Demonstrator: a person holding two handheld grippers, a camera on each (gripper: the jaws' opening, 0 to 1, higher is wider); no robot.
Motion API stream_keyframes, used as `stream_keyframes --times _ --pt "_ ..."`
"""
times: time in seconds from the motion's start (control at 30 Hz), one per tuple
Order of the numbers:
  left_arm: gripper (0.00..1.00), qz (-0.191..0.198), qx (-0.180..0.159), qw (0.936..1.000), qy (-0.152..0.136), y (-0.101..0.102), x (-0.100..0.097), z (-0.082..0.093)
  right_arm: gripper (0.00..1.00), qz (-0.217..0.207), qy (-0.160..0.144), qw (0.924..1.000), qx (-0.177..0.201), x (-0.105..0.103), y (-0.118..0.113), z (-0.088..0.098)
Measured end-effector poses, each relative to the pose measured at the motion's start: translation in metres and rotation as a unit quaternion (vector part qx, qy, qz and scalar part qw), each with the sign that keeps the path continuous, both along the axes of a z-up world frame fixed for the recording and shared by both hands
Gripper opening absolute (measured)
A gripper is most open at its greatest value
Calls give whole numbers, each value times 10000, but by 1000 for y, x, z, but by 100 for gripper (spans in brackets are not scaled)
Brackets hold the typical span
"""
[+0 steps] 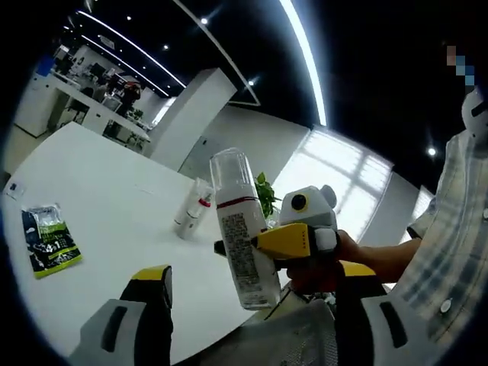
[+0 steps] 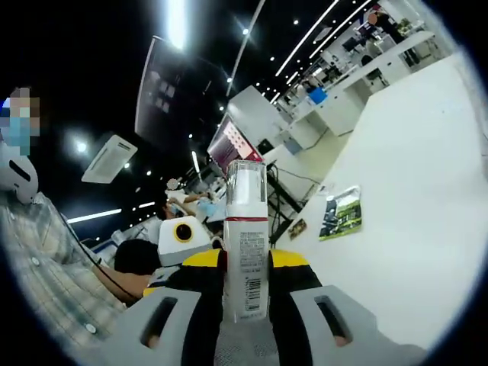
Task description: Arrange the skincare products in the storage area until every visible bottle or jar stands upright without overlapping.
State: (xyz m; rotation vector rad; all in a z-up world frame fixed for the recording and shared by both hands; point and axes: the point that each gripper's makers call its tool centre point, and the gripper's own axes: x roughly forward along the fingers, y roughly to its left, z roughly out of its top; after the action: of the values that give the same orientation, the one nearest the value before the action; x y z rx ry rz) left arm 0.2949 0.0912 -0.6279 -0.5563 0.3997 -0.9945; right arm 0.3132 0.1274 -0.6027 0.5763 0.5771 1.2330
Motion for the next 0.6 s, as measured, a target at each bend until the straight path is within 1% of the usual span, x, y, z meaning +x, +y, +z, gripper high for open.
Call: stream_keyframes --times 0.1,0.2,0.23,0.27,0.37,0.47,0.5,0.53,0.57,0.6 --pt "86 -68 34 10000 30 -1 -2 -2 20 108 -33 9999 43 -3 8 4" --pt "73 -169 18 9998 86 -2 -5 -2 20 211 -86 9997 56 -7 13 7" --pt "67 -194 10 9997 116 -2 -6 -2 20 233 -91 9997 49 -7 14 7" --pt "66 -281 -91 9994 174 -2 -8 -1 20 257 -152 9996 4 -8 15 6" --pt "62 -317 -99 9991 244 -3 -10 -1 20 286 -178 9994 -26 -7 14 6" --pt "54 -470 -141 9985 224 -5 -14 0 20 283 -210 9994 -39 -6 14 5" --pt "50 -508 -115 9984 216 -5 -16 0 20 299 -229 9993 -44 -6 14 5" --pt "42 -532 -9 9984 182 -4 -16 -3 20 390 -326 9987 -77 -10 15 4" --pt "33 -547 64 9984 163 -4 -16 -5 20 460 -539 9974 -108 -11 16 4" --pt "27 -599 88 9980 157 -4 -17 -6 20 640 -625 9960 -62 -17 18 6"
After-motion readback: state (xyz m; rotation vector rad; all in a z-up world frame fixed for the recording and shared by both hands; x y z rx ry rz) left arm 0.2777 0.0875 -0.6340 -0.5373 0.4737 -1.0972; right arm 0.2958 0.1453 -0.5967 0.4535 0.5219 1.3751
